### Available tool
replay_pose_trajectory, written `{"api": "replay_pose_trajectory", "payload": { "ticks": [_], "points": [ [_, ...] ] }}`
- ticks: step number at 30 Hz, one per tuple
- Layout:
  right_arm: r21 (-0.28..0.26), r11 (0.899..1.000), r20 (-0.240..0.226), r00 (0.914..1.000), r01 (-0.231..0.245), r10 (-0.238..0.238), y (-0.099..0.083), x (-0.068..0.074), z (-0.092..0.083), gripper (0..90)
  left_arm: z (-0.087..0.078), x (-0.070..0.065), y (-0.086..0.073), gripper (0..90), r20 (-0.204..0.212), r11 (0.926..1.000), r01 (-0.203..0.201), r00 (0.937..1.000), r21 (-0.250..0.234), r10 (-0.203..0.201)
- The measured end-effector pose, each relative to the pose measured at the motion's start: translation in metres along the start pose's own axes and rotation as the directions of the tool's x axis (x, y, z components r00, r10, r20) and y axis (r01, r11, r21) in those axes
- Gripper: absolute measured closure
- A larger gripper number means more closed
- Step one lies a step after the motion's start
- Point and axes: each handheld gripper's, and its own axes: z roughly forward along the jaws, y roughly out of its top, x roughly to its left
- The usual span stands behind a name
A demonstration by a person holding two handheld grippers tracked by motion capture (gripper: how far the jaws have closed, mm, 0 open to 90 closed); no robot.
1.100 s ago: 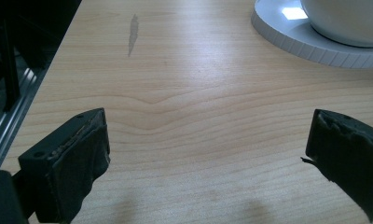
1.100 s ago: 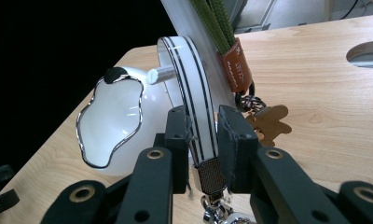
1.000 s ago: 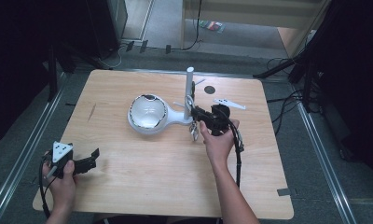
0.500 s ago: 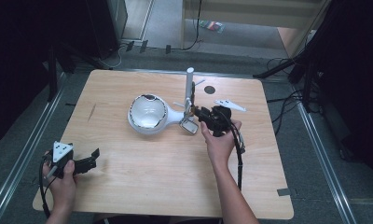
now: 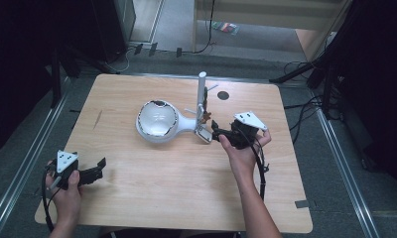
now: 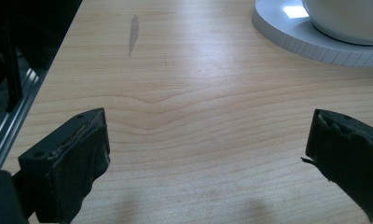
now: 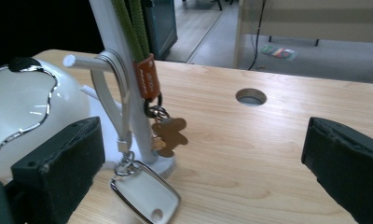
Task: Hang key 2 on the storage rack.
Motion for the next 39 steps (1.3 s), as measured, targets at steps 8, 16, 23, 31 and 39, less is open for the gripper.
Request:
{"api": "replay_pose_trajectory", "payload": {
  "ticks": [8, 16, 23, 31, 39],
  "points": [
    [-0.004, 1.000, 0.021, 0.9997, 0.016, -0.016, -0.009, -0.010, -0.014, 0.0, 0.000, 0.000, 0.000, 0.0, -0.002, 1.0000, -0.004, 1.0000, 0.001, 0.004],
    [0.009, 1.000, 0.047, 0.9989, 0.008, -0.008, -0.018, -0.021, -0.025, 0.0, 0.000, -0.001, 0.000, 0.0, -0.004, 1.0000, -0.004, 1.0000, 0.001, 0.004],
    [0.024, 1.000, 0.060, 0.9981, 0.012, -0.013, -0.025, -0.031, -0.035, 0.0, 0.000, -0.001, 0.000, 0.0, -0.004, 1.0000, -0.003, 1.0000, 0.002, 0.003],
    [0.032, 0.999, 0.082, 0.9966, 0.012, -0.015, -0.034, -0.043, -0.048, 0.0, 0.000, -0.001, 0.000, 0.0, -0.004, 1.0000, -0.003, 1.0000, 0.003, 0.003],
    [0.042, 0.999, 0.110, 0.9939, -0.004, 0.000, -0.048, -0.056, -0.060, 0.0, 0.000, 0.000, 0.000, 0.0, -0.001, 1.0000, -0.003, 1.0000, 0.003, 0.003]
  ]
}}
